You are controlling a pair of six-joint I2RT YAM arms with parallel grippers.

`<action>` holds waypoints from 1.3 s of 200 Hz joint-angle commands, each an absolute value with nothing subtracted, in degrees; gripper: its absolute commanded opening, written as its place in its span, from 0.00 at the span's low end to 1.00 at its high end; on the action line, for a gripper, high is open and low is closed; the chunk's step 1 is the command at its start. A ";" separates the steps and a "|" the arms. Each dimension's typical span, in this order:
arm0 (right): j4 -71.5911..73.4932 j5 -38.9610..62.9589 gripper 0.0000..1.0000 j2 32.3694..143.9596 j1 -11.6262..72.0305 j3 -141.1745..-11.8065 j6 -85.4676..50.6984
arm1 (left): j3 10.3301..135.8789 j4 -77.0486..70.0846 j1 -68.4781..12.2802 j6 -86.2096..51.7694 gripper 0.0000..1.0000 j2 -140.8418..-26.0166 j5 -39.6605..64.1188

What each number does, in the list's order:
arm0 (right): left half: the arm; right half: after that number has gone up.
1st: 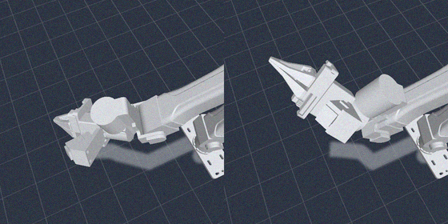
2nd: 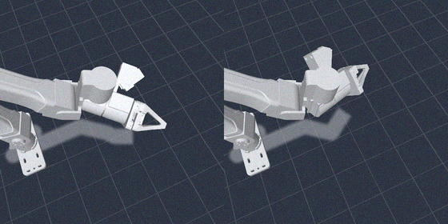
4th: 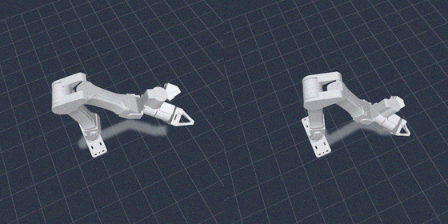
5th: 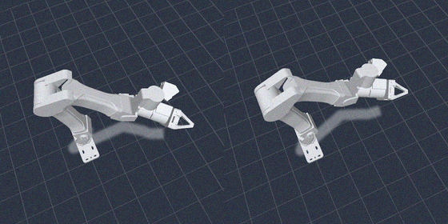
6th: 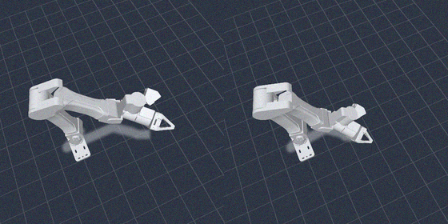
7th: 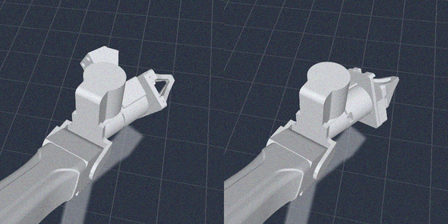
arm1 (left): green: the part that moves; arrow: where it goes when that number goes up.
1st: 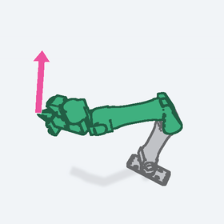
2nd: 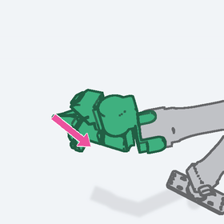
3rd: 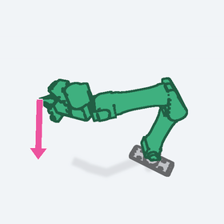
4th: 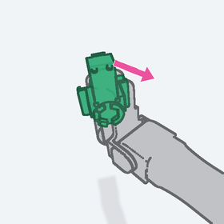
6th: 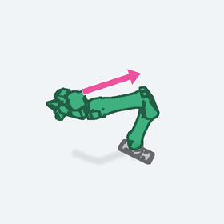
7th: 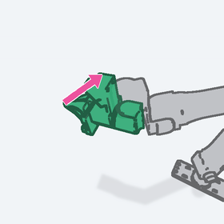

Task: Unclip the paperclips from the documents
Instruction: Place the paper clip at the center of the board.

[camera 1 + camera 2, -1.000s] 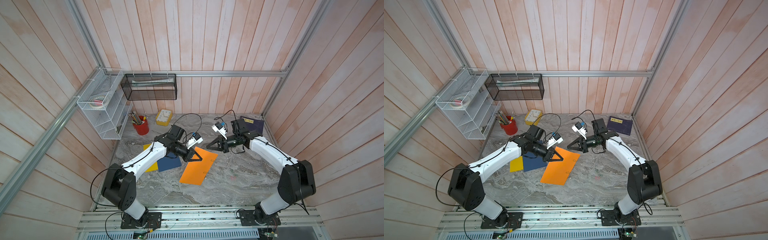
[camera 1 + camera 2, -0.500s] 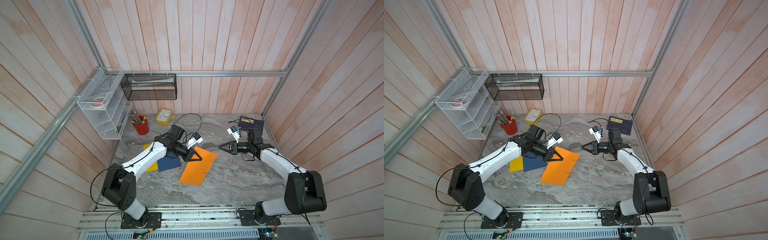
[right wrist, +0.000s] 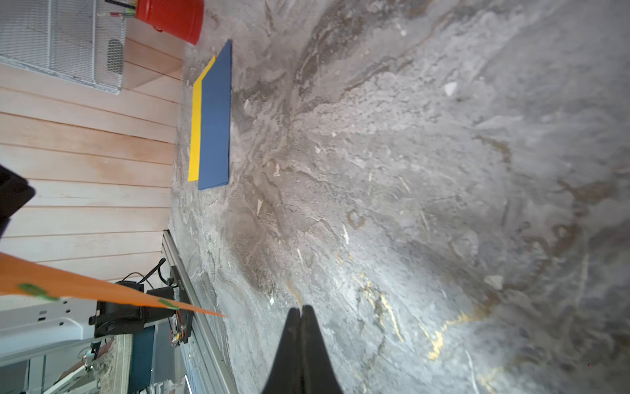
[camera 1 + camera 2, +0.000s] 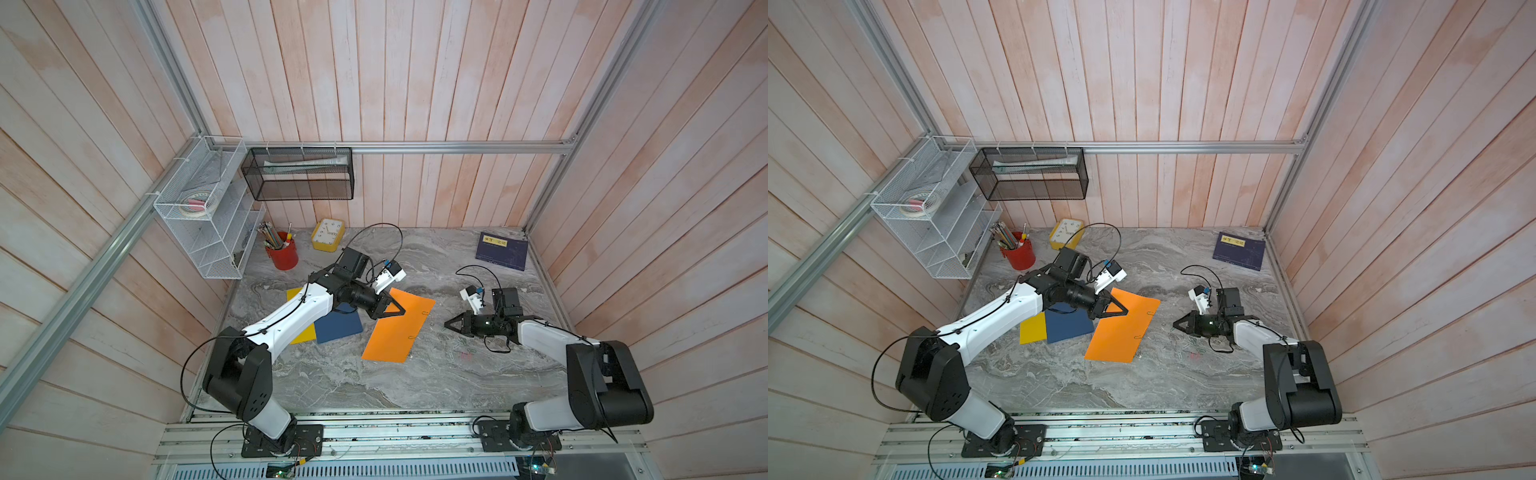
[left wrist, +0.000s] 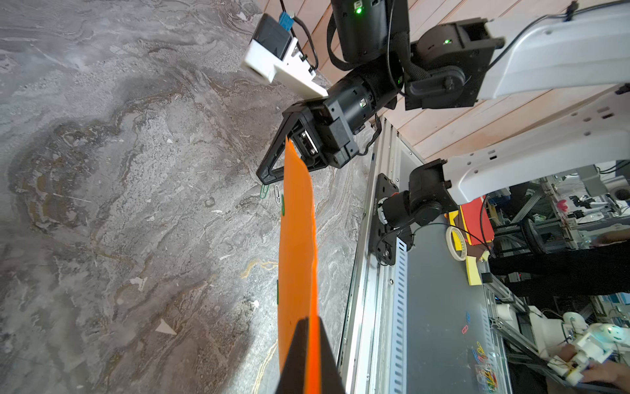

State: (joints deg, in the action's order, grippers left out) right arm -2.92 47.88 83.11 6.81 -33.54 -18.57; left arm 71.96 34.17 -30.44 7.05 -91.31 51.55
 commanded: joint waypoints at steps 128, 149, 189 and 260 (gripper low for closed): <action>-7.12 34.79 0.12 86.30 6.59 -31.68 -18.90 | 71.66 31.68 -29.79 6.25 0.00 -91.41 50.78; -8.70 33.48 0.19 85.96 6.57 -32.24 -18.20 | 71.54 31.47 -29.71 6.11 0.00 -91.28 50.80; -11.84 31.52 0.28 84.05 6.70 -33.65 -17.14 | 71.32 31.12 -29.42 5.81 0.00 -91.05 50.71; -10.71 37.13 0.37 77.26 6.79 -35.58 -14.20 | 71.01 28.74 -28.57 4.48 0.00 -90.44 52.68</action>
State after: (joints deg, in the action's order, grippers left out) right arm -11.81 32.93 81.25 6.81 -33.80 -16.60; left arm 71.64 30.63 -29.12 4.99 -91.29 50.78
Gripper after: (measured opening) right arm 0.352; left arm 0.050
